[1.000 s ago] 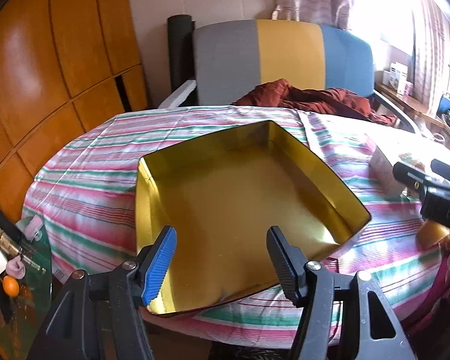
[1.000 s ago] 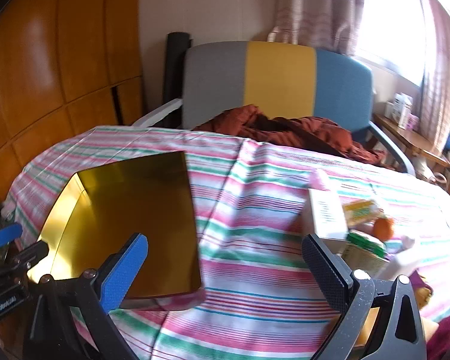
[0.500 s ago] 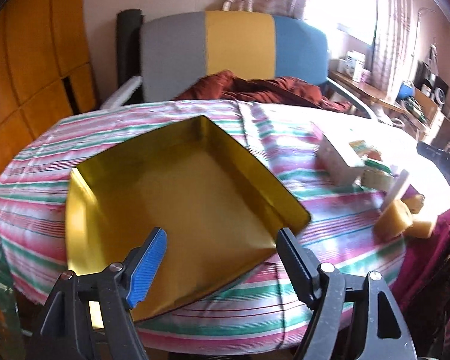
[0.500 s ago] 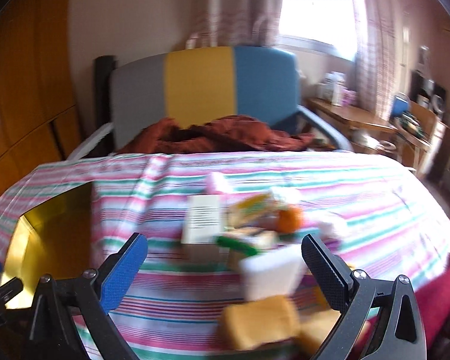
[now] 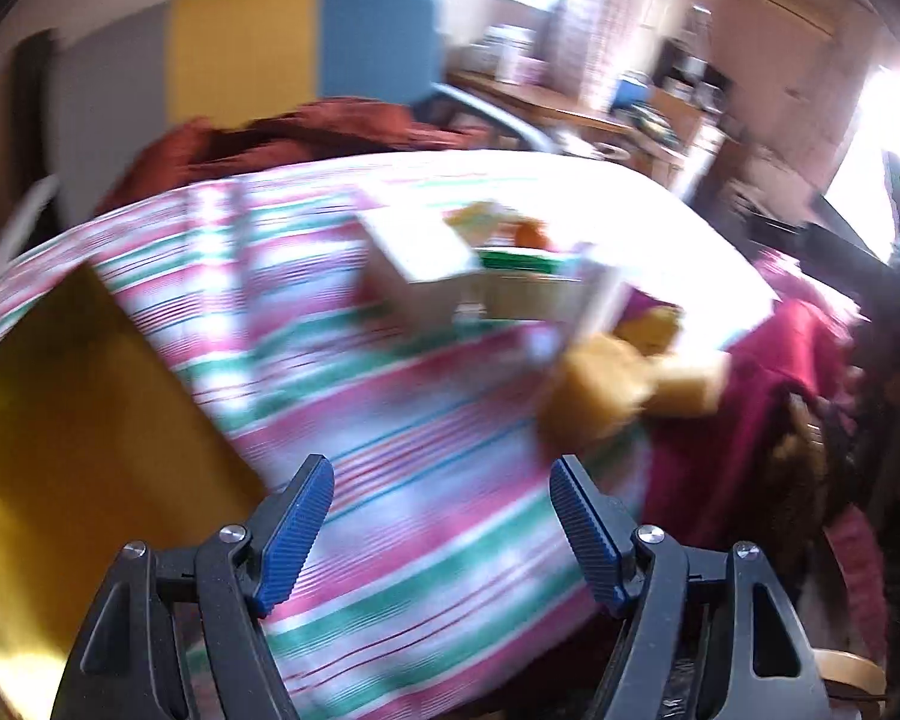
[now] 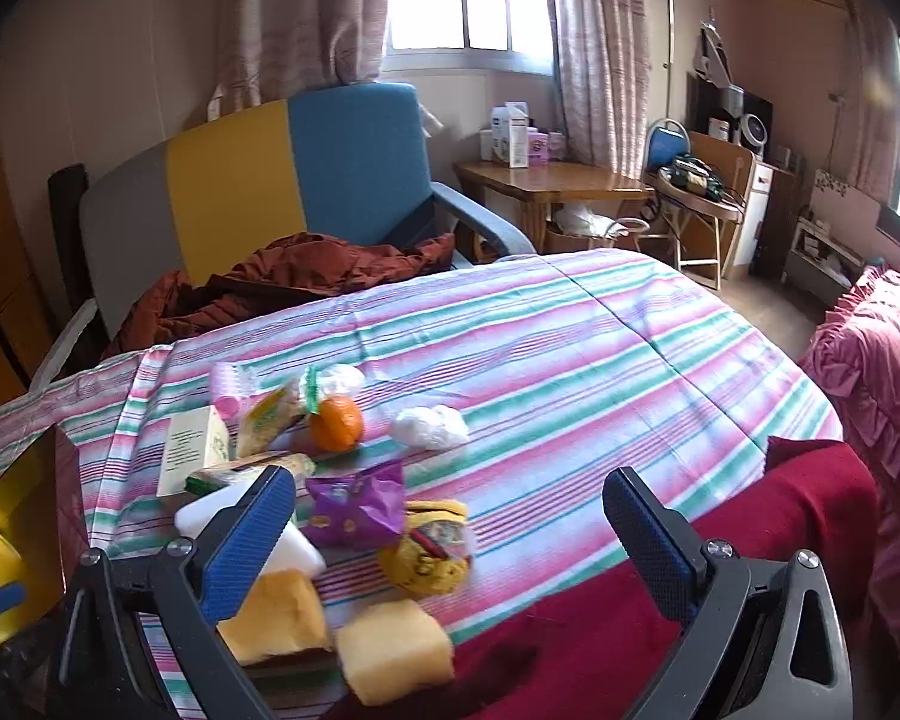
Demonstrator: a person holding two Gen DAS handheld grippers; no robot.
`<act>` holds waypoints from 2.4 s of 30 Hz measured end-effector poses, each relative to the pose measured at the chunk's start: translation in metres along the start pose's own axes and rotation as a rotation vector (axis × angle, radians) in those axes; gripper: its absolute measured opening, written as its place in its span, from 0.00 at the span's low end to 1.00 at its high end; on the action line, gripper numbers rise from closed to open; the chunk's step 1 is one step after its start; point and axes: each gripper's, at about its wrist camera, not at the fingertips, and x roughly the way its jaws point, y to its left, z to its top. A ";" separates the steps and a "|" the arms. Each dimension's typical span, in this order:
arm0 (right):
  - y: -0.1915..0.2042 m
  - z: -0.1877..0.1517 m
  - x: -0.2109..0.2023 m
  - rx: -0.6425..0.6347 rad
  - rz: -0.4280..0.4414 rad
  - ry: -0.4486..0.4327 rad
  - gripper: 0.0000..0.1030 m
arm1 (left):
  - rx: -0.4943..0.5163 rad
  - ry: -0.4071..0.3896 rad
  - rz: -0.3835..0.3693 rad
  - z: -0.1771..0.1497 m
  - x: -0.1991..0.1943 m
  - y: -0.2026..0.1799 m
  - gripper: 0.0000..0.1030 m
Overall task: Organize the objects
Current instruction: 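Move both grippers toward the yellow sponges and white eraser block, then grasp yellow sponge with left gripper while right gripper grasps white eraser, place both in tray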
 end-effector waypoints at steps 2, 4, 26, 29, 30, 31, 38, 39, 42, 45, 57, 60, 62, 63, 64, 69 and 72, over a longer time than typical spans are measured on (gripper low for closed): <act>-0.005 -0.001 0.000 -0.001 -0.012 0.005 1.00 | 0.054 0.002 -0.044 0.007 0.012 -0.020 0.73; -0.010 -0.004 0.000 -0.006 -0.019 0.010 1.00 | 0.118 0.001 -0.062 0.013 0.024 -0.039 0.74; -0.002 -0.006 0.028 -0.027 0.122 0.106 1.00 | 0.179 0.069 -0.149 0.013 0.100 -0.057 0.56; 0.021 -0.006 0.035 -0.060 0.211 0.139 1.00 | 0.155 0.067 -0.157 0.006 0.092 -0.048 0.56; 0.032 -0.007 0.038 -0.087 0.234 0.150 1.00 | 0.151 0.063 -0.158 0.005 0.090 -0.046 0.56; 0.043 -0.008 0.040 -0.117 0.256 0.162 1.00 | 0.153 0.057 -0.154 0.003 0.087 -0.043 0.56; 0.104 -0.028 0.051 -0.252 0.402 0.261 1.00 | 0.179 0.020 -0.109 -0.017 0.069 -0.029 0.56; 0.110 -0.030 0.052 -0.264 0.412 0.268 1.00 | 0.181 0.017 -0.107 -0.020 0.066 -0.028 0.56; 0.130 -0.035 0.060 -0.305 0.450 0.318 1.00 | 0.187 0.008 -0.098 -0.028 0.058 -0.024 0.56; 0.147 -0.042 0.062 -0.357 0.473 0.357 1.00 | 0.174 0.007 -0.094 -0.038 0.049 -0.016 0.56; 0.164 -0.051 0.082 -0.309 0.367 0.373 0.26 | 0.093 -0.014 -0.086 -0.050 0.033 0.002 0.56; 0.152 -0.047 0.073 -0.261 0.371 0.351 0.18 | 0.065 -0.047 -0.093 -0.049 0.020 0.009 0.56; 0.146 -0.042 0.061 -0.258 0.378 0.323 0.18 | 0.045 -0.072 -0.095 -0.048 0.008 0.011 0.56; 0.144 -0.039 0.054 -0.255 0.393 0.308 0.18 | 0.034 -0.090 -0.092 -0.049 0.000 0.013 0.56; 0.143 -0.035 0.049 -0.256 0.403 0.294 0.18 | 0.015 -0.115 -0.085 -0.049 -0.012 0.019 0.56; 0.161 -0.020 0.020 -0.287 0.502 0.233 0.18 | -0.143 -0.216 -0.011 -0.051 -0.065 0.063 0.56; 0.188 -0.016 0.010 -0.325 0.577 0.223 0.18 | -0.234 -0.265 0.086 -0.062 -0.097 0.095 0.56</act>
